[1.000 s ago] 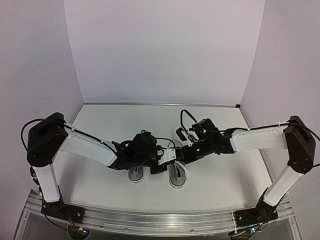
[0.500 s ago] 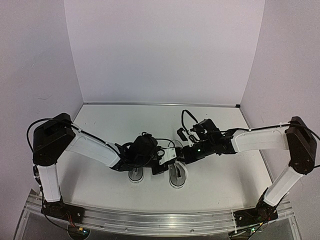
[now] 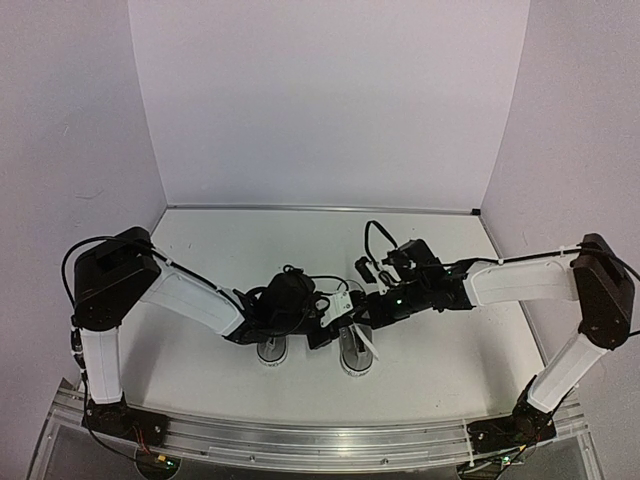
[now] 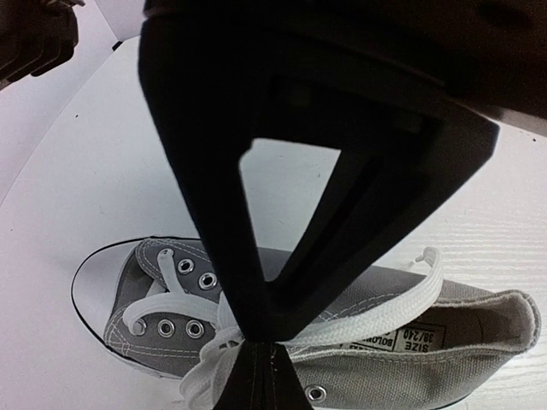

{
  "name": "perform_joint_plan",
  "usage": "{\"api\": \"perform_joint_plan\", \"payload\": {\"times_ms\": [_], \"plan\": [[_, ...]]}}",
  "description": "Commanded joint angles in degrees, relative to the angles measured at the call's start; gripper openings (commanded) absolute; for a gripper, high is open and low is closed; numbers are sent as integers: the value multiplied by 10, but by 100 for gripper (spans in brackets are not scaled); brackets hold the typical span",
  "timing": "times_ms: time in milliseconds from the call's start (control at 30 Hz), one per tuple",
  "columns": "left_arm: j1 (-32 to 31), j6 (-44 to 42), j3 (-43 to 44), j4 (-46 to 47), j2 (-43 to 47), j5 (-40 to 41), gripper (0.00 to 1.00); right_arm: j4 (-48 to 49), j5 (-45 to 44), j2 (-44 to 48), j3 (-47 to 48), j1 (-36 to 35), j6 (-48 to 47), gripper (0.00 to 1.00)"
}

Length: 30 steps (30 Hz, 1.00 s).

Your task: Tie the shoes

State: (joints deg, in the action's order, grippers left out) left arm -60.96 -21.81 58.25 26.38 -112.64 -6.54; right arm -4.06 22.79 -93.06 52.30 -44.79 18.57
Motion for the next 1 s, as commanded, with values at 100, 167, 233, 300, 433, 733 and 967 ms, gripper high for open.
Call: {"api": "perform_joint_plan", "payload": {"times_ms": [100, 167, 233, 300, 433, 733, 967], "plan": [[12, 34, 10, 61, -16, 8, 0, 20, 12, 23, -5, 1, 11, 0], [13, 40, 10, 67, -20, 7, 0, 21, 13, 22, -5, 1, 12, 0], [15, 45, 9, 74, -23, 2, 0, 21, 15, 21, -5, 1, 12, 0], [17, 51, 8, 88, -29, -4, 0, 22, 16, 20, -6, 1, 12, 0], [22, 69, -6, 128, -37, -33, 0, 27, 19, 20, -8, 1, 15, 0], [29, 72, -11, 137, -50, -65, 0, 26, 28, 27, -8, 7, 16, 3], [30, 55, -16, 119, -44, -60, 0, 24, 43, 76, -24, 63, 16, 31]]}}
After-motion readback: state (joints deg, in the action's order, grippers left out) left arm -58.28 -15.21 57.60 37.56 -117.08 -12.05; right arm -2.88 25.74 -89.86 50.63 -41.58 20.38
